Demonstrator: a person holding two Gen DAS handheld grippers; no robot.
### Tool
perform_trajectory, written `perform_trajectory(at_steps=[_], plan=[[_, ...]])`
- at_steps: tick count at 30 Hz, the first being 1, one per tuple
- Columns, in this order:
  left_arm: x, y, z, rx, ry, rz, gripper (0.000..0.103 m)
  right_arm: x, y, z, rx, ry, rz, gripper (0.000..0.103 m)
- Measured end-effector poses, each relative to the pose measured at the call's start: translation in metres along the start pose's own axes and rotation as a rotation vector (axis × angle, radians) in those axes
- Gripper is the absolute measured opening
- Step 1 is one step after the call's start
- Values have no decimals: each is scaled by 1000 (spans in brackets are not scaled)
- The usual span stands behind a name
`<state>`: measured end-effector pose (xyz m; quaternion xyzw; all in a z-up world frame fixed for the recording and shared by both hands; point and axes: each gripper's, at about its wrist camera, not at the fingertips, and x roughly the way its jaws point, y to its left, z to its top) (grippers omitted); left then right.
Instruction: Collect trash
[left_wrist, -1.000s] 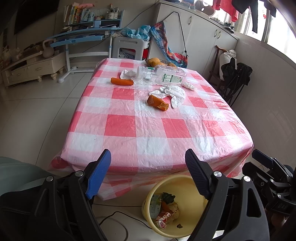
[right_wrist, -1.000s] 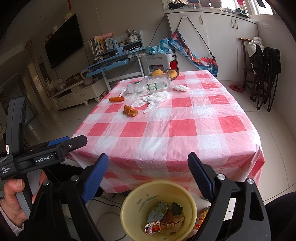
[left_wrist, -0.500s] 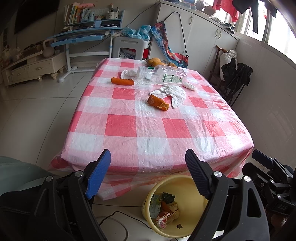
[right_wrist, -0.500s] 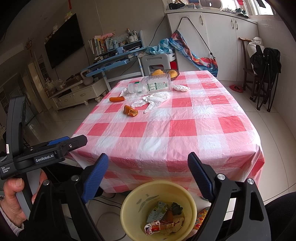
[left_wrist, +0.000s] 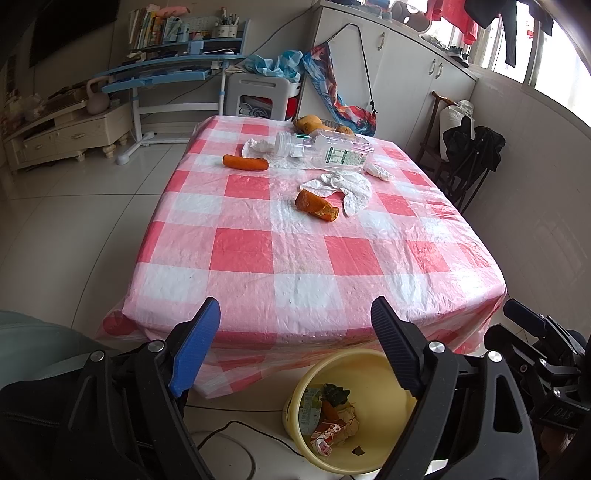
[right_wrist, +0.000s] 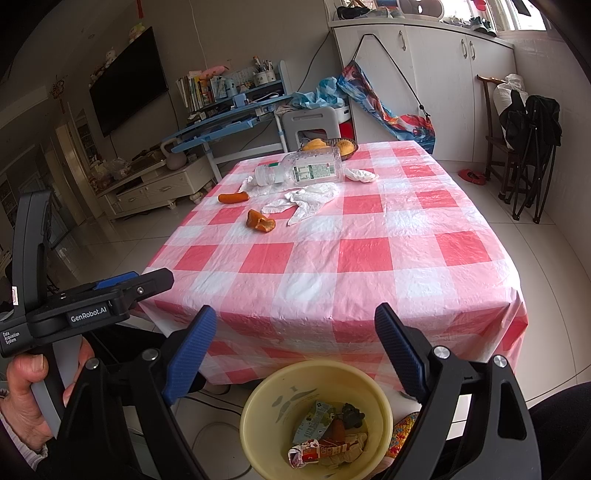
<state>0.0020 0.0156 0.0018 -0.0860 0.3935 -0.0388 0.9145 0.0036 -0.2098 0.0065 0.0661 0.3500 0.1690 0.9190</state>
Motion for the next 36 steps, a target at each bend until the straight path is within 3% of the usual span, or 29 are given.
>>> perform_trajectory(at_steps=[36], plan=[[1,1,0,-1,1,1,83,0,1,0,-1,0,-2,84]])
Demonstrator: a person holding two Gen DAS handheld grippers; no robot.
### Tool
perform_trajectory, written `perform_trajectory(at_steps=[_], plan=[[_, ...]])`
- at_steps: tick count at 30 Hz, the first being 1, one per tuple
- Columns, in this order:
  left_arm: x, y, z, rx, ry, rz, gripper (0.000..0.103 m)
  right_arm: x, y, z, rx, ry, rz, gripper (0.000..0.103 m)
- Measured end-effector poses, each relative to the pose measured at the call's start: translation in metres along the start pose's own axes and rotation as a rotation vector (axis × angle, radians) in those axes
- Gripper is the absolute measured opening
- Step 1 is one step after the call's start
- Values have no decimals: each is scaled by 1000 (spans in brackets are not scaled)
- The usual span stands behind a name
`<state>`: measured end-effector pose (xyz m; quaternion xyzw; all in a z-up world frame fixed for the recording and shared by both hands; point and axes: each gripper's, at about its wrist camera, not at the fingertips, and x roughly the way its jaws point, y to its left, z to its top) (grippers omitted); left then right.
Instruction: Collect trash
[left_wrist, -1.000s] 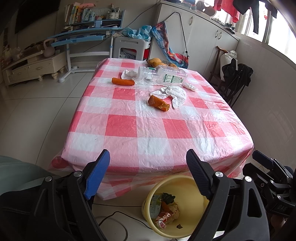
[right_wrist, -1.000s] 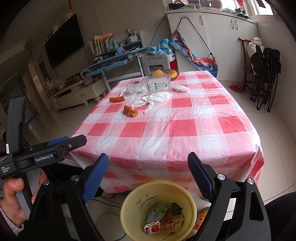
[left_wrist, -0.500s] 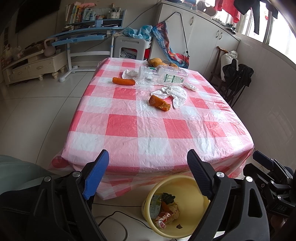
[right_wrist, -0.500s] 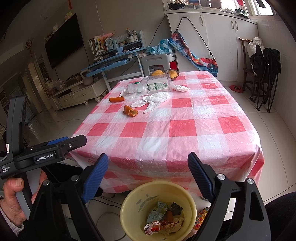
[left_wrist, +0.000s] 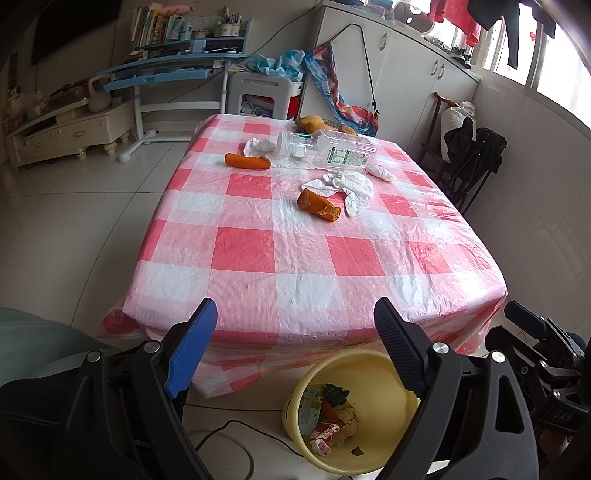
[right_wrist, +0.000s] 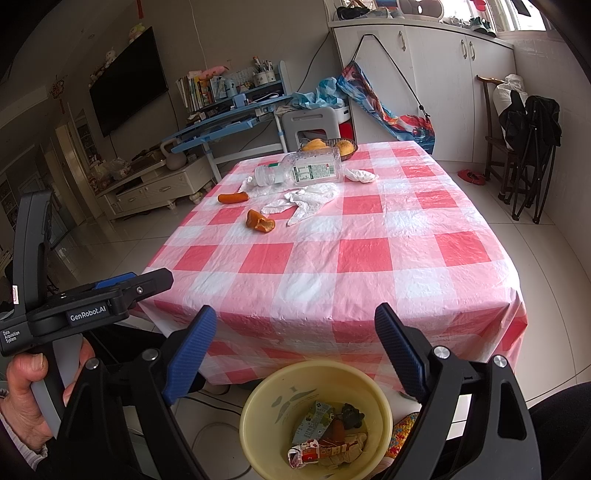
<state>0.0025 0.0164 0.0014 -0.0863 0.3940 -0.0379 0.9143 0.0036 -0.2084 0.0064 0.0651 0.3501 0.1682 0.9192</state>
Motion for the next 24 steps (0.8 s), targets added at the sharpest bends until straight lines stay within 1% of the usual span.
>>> perform_trajectory(at_steps=[11,15,19,24], plan=[[1,1,1,-6,0,1,84,0,0,0,2,1,2,84],[1,8,1,-33,1,18,84,1,-6,2,45,-1,27,84],[1,16,1,-55,-2,28,84,0,-17,10,97,-17,47,84],[1,14,0,-48,1,30,84,3,-16,31,76,-39,74,84]])
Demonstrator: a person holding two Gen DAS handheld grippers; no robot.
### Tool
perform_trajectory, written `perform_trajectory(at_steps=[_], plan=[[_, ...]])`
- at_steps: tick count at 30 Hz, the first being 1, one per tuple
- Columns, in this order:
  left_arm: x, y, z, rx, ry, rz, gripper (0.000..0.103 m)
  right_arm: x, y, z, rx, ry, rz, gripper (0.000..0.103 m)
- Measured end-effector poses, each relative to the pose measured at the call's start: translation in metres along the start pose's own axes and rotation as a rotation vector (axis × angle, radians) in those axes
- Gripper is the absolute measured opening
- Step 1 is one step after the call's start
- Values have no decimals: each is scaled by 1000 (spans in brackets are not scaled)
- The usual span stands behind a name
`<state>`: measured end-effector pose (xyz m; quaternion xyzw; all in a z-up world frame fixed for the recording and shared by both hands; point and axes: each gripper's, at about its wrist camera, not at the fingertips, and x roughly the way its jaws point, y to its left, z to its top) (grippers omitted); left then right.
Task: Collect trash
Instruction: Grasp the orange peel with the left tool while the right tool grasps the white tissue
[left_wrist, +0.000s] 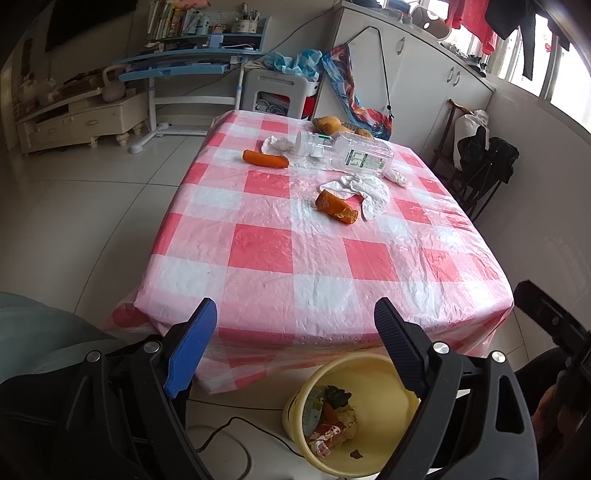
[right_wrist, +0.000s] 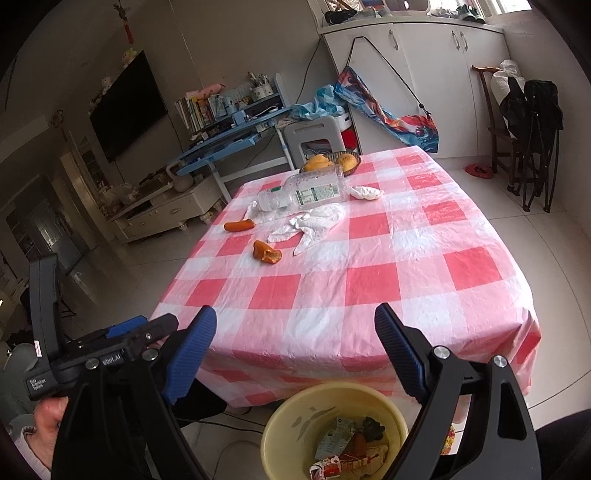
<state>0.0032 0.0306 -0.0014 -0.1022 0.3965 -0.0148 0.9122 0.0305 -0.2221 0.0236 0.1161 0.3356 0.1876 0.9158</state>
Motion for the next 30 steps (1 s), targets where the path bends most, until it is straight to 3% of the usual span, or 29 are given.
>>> perform_trajectory(at_steps=[7,15,26,30], plan=[[0,-2,1,-6,0,-4,84,37,10,33,-70,49,22,84],[0,5,23,-51,-12,-5,84,106,5,79,-151,134,-36,84],[52,-16,64,-15,28,-4,84,216,7,107,-272,261,-103,83],[79,-27,76,-17,44,-2,84,241,4,105,-341,337,-124,67]])
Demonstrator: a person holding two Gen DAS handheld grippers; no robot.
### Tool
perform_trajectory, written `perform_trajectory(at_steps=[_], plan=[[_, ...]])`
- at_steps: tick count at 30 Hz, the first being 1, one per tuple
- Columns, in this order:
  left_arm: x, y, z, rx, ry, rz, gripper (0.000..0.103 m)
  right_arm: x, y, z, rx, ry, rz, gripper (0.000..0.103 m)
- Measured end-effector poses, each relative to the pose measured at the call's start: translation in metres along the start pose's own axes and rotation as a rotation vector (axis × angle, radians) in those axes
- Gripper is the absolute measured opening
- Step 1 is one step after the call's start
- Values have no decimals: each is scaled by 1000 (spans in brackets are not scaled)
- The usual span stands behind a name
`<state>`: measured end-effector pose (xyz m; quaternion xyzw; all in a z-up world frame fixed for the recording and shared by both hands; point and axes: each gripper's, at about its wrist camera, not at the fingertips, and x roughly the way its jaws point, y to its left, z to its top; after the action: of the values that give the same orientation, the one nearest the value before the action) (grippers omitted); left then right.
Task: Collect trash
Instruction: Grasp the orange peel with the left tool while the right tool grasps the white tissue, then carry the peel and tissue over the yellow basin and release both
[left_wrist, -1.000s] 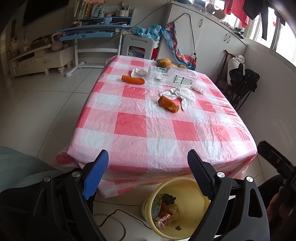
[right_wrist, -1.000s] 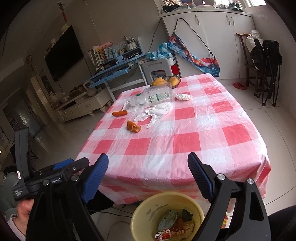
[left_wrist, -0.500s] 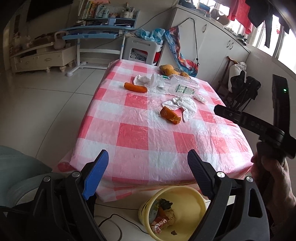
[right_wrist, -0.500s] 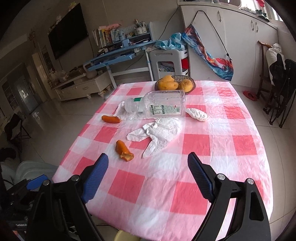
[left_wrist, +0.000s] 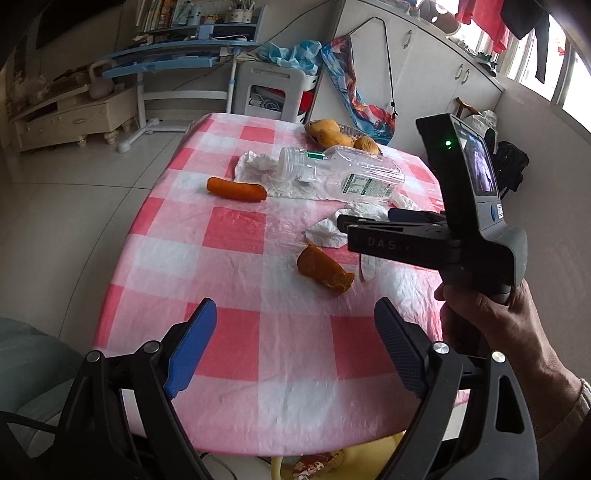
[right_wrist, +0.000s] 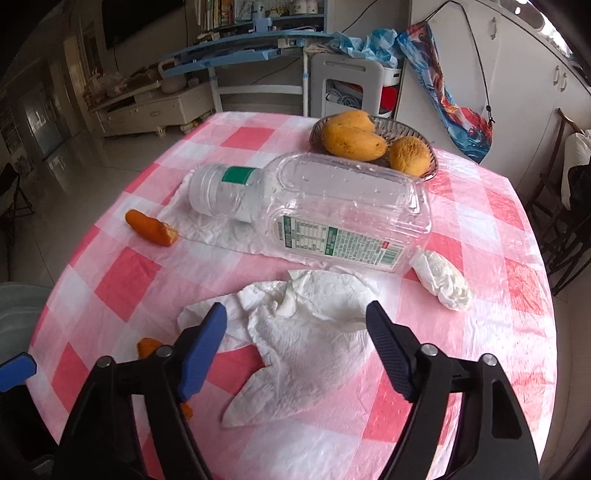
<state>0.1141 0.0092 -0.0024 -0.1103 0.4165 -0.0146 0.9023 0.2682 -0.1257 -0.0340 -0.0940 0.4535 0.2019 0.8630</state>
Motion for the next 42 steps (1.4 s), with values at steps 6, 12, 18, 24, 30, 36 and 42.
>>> perform_trajectory(at_steps=[6,12,18,24,30,36,42], plan=[[40,-15,14,-32,23,26,84,-1,-14,-6,-29,2,24,25],[67,-20,22,-68,31,130,81,-14,-37,-11,52,-3,90,11],[74,-23,23,10,42,88,32,-37,-56,-17,139,-36,150,12],[46,-10,15,-9,32,6,19,-63,-63,-29,221,-70,218,12],[4,7,-2,-37,-3,-47,19,-91,-38,-44,192,-89,278,11],[-34,18,-25,-48,-13,-76,19,-121,7,-88,81,-50,304,12],[-56,10,-56,-6,5,-104,19,-127,47,-145,-47,104,306,12]])
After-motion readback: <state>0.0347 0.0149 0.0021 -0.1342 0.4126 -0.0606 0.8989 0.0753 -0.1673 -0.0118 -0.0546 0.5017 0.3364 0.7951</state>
